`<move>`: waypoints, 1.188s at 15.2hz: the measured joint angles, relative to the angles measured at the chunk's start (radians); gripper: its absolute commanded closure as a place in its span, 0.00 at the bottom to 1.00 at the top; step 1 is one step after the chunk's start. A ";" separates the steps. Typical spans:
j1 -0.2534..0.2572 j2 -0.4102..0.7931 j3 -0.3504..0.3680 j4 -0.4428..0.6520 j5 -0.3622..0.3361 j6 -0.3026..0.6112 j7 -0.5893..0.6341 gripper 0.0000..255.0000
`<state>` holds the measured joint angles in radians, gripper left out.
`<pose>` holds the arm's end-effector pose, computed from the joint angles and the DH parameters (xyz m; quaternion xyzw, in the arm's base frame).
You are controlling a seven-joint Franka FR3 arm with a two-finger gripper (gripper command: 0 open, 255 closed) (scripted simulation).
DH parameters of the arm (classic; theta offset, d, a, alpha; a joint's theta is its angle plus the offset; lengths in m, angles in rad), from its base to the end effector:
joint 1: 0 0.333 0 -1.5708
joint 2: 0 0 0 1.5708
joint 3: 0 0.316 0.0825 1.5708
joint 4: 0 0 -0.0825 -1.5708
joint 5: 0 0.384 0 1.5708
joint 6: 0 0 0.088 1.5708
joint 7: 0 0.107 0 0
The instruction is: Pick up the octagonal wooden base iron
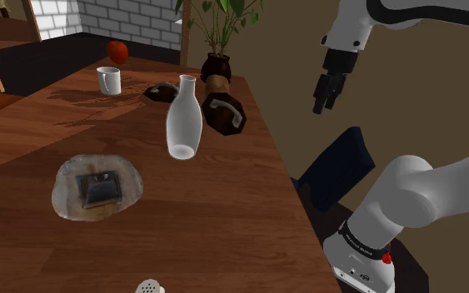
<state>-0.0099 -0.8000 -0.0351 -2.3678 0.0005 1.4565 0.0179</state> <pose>0.2898 -0.0161 0.5797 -0.9980 0.0254 0.0557 0.0133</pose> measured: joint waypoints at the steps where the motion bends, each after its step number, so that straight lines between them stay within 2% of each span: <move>1: 0.000 0.000 0.000 0.000 0.000 0.000 0.000 0.00; 8: 0.020 0.218 -0.012 0.091 -0.023 0.134 -0.062 0.00; 18: 0.045 0.606 -0.021 0.359 -0.046 0.273 -0.161 0.00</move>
<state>0.0352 -0.1945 -0.0563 -2.0086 -0.0450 1.7298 -0.1429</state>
